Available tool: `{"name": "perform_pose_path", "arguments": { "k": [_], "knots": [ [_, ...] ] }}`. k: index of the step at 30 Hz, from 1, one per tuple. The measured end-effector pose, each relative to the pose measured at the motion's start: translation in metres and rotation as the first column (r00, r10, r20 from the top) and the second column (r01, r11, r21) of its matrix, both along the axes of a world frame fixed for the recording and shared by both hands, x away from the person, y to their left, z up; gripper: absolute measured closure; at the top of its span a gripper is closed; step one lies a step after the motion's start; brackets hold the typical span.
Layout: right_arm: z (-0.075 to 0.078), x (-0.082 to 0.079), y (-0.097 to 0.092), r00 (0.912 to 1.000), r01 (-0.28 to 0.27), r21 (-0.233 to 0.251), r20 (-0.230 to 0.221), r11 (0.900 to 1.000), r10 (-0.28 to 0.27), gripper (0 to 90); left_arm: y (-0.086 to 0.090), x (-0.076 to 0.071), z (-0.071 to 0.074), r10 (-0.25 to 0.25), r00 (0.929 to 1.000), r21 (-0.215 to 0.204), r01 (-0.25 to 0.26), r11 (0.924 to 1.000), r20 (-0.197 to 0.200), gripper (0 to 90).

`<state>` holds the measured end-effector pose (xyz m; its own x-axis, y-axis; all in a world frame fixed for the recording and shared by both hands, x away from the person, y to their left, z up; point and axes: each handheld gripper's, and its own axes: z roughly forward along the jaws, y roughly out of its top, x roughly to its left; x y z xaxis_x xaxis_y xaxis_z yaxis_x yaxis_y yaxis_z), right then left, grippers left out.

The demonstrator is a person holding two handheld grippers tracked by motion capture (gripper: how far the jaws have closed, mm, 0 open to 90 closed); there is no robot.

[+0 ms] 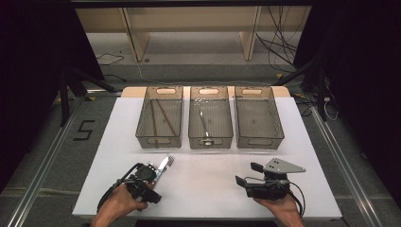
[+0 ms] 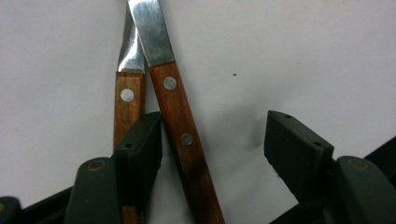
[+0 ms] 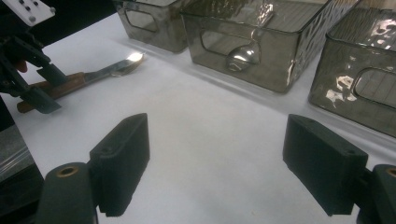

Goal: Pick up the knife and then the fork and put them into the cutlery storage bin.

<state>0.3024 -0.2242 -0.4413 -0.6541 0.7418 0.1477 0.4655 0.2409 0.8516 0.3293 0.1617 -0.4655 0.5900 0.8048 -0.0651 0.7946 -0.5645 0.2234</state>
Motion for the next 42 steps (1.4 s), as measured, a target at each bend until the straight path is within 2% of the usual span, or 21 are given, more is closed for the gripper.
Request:
{"name": "perform_pose_path", "arguments": {
  "k": [4, 15, 23, 35, 42],
  "knots": [
    [0.000, 0.000, 0.000, 1.0000, 0.001, 0.000, -0.001, 1.0000, -0.001, 23.7, 0.002, 0.002, 0.001, 0.007, 1.0000, -0.007, -0.007, 1.0000, 0.006, 40.7],
    [-0.001, 0.000, 0.001, 1.0000, -0.001, -0.003, -0.004, 1.0000, 0.001, 23.7, 0.005, 0.004, 0.002, -0.009, 0.9996, 0.040, 0.008, 0.9992, 0.026, 59.2],
    [-0.001, 0.000, 0.001, 1.0000, -0.001, -0.003, -0.003, 1.0000, 0.001, 23.7, 0.006, 0.005, 0.002, -0.014, 0.9993, 0.041, 0.012, 0.9991, 0.035, 67.3],
    [-0.001, 0.000, 0.001, 1.0000, -0.002, -0.003, -0.005, 1.0000, 0.002, 23.8, 0.009, 0.005, 0.003, -0.017, 0.9988, 0.032, 0.016, 0.9994, 0.045, 75.2],
    [-0.002, 0.000, 0.002, 1.0000, -0.002, -0.003, -0.008, 1.0000, 0.002, 23.8, 0.010, 0.005, 0.003, -0.021, 0.9981, 0.026, 0.019, 0.9995, 0.058, 75.9]
  ]
}}
